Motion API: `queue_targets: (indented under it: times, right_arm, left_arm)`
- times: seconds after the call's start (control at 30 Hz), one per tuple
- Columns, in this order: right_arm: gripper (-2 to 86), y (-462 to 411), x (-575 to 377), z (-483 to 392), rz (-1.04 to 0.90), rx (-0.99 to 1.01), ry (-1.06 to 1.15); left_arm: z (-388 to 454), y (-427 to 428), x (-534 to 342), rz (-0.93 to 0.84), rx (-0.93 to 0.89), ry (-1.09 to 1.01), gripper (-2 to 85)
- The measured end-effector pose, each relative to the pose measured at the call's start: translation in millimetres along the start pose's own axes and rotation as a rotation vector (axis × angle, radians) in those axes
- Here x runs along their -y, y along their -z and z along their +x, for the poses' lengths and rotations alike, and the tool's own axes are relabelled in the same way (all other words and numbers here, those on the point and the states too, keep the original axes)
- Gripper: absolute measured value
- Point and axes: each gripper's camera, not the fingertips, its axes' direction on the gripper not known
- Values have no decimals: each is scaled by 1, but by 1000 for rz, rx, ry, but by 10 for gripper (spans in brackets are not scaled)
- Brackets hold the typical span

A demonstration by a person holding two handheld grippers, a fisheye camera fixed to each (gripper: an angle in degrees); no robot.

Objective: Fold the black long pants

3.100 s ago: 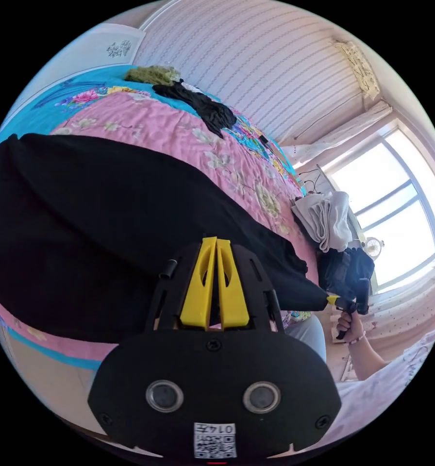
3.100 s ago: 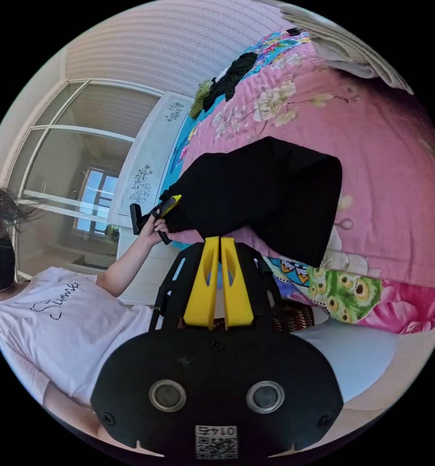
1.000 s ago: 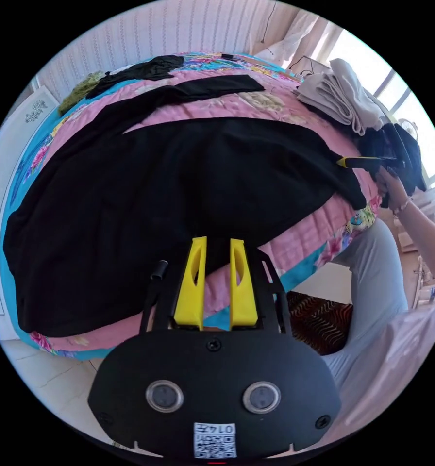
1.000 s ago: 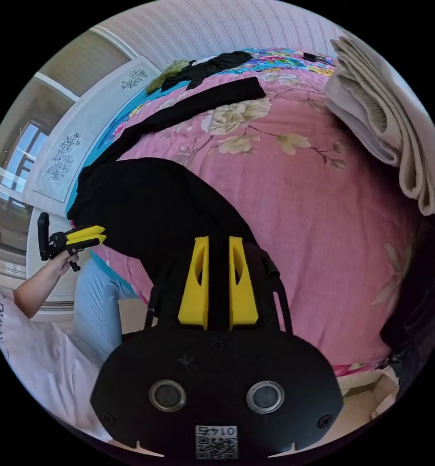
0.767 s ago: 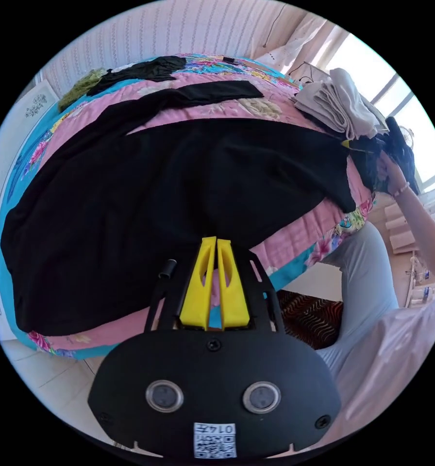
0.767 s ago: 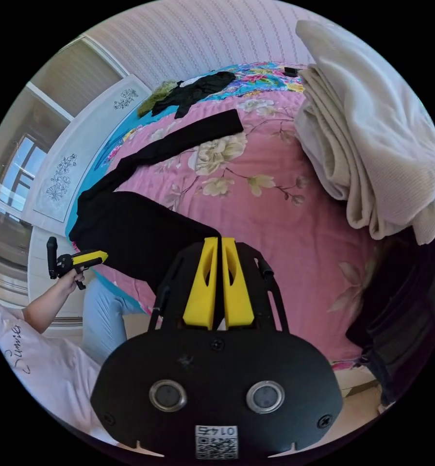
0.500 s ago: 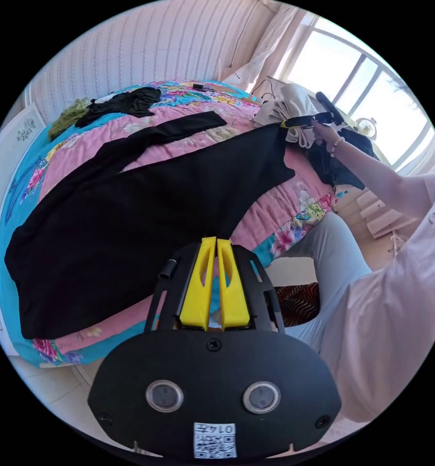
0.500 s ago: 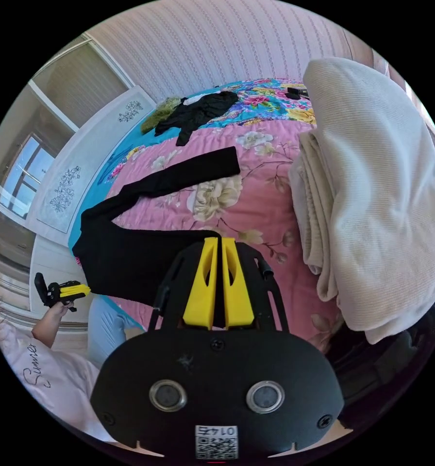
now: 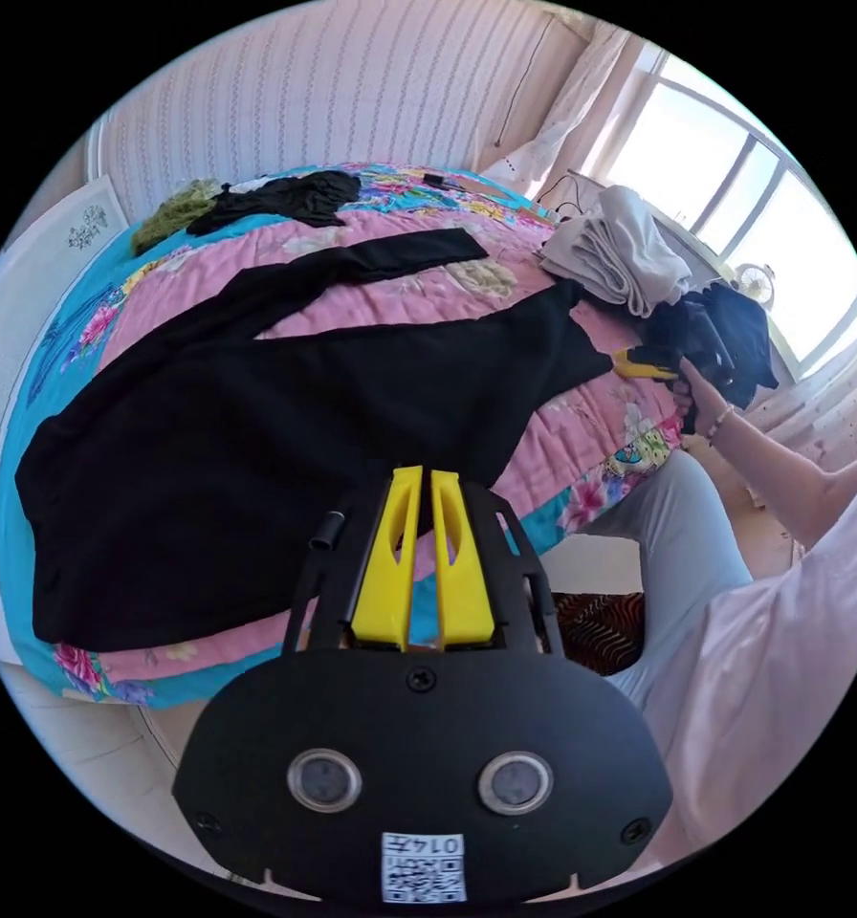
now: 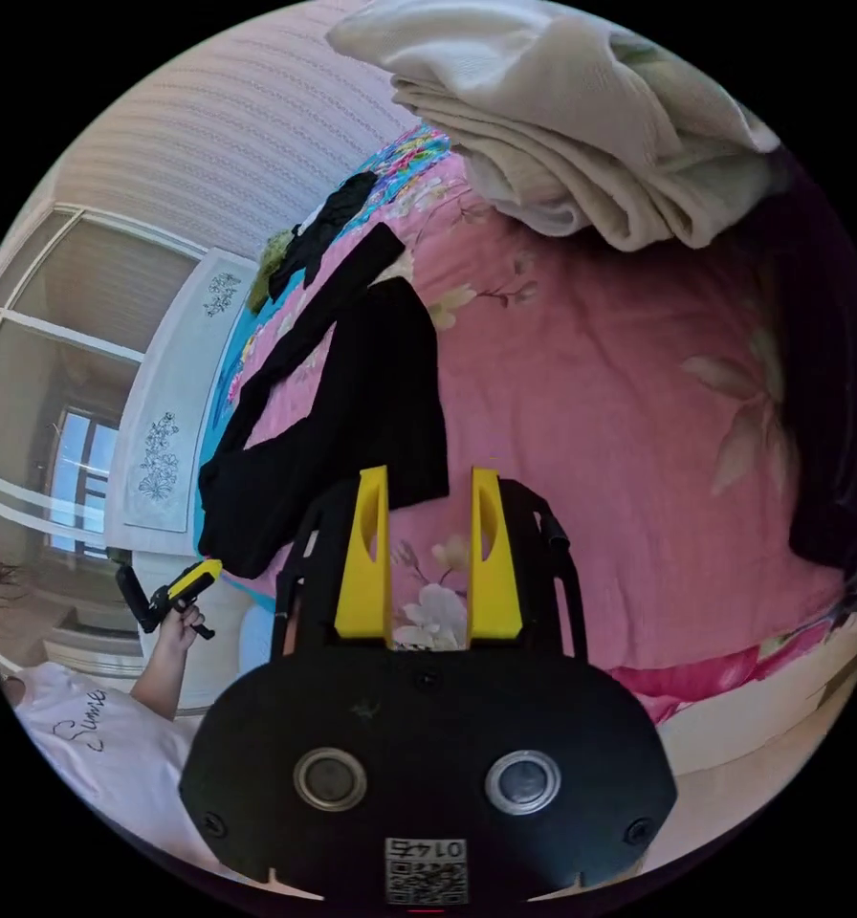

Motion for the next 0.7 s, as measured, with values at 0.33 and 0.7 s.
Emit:
queue_targets:
  times: [0.33, 0.7]
  right_arm:
    - [11, 1, -54, 42, 35, 151, 34]
    - [5, -21, -142, 160, -77, 336, -86]
  left_arm:
    - [98, -30, 120, 73, -103, -349, 41]
    - [223, -180, 220, -141, -90, -567, 66]
